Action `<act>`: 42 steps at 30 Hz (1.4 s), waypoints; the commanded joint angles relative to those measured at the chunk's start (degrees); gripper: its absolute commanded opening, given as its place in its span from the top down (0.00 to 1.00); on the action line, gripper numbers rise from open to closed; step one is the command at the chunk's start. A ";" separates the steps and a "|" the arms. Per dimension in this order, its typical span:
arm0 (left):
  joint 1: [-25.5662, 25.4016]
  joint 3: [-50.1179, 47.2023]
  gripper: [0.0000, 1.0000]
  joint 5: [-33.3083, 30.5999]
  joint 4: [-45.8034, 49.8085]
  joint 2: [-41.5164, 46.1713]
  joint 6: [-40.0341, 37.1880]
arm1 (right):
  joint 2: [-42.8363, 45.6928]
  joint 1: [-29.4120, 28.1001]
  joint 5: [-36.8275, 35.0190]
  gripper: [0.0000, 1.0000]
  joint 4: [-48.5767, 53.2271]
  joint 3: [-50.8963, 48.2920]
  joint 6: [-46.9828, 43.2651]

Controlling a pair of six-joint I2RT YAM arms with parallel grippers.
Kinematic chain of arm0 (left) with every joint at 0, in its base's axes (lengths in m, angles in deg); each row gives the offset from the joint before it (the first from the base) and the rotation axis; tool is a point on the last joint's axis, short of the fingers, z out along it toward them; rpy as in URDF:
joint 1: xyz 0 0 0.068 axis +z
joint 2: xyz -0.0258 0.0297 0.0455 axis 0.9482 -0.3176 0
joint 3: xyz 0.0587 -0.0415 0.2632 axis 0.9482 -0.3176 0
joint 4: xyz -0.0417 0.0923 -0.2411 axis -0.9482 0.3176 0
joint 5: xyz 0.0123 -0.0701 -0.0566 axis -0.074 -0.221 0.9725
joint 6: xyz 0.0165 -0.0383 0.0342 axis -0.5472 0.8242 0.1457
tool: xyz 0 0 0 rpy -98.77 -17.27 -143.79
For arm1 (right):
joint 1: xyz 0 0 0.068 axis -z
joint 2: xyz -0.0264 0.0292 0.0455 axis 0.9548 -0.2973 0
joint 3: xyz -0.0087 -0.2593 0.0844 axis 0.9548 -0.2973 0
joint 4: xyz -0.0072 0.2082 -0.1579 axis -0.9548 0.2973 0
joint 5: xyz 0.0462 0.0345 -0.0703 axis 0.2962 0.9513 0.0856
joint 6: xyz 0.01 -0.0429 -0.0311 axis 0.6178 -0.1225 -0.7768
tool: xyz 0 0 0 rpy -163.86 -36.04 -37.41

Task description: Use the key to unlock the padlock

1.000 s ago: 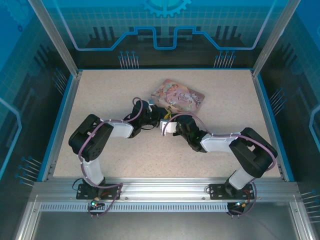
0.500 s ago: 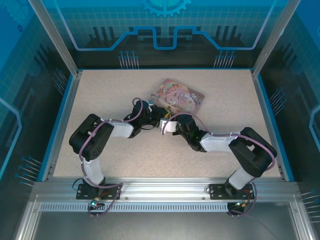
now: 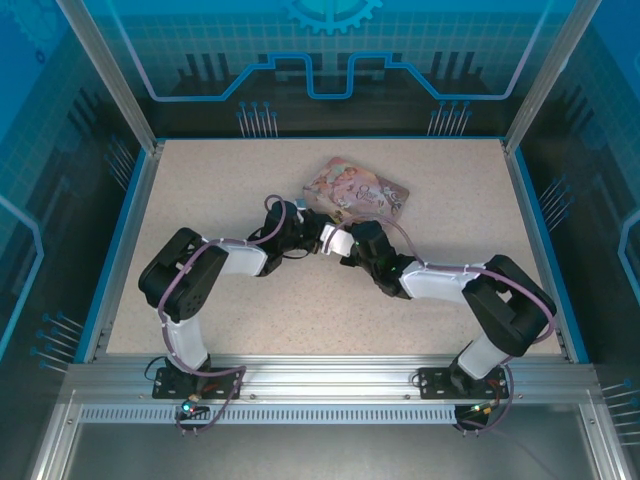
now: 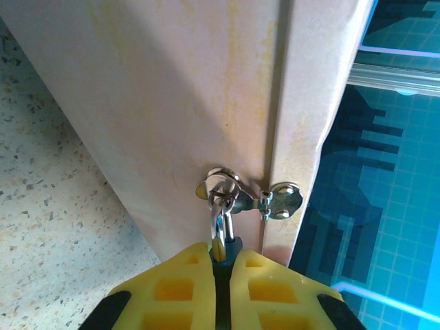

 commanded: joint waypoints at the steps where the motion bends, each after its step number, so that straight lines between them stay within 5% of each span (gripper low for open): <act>1: -0.17 -0.10 1.00 0.15 -6.23 0.84 1.61 | 1.48 1.48 -1.92 1.00 5.74 1.99 10.29; 19: -0.80 -0.02 1.00 -0.67 -7.38 0.11 2.08 | 3.05 1.30 -2.47 1.00 4.19 -1.08 28.88; 24: -0.76 -0.97 1.00 -1.48 -6.50 -0.26 0.61 | 8.82 1.36 3.69 0.58 5.37 -4.13 28.38; 32: -0.69 -2.42 1.00 -1.42 -3.69 -1.79 -2.93 | 25.88 4.78 7.83 0.19 12.14 -10.32 35.38; 37: -0.79 -4.02 1.00 -2.74 0.23 -1.79 -6.33 | 26.00 20.65 22.04 0.17 29.46 -2.53 54.14; 42: -0.81 -3.82 1.00 -3.97 7.08 0.29 -11.32 | 19.98 22.44 19.61 0.14 35.80 2.45 56.45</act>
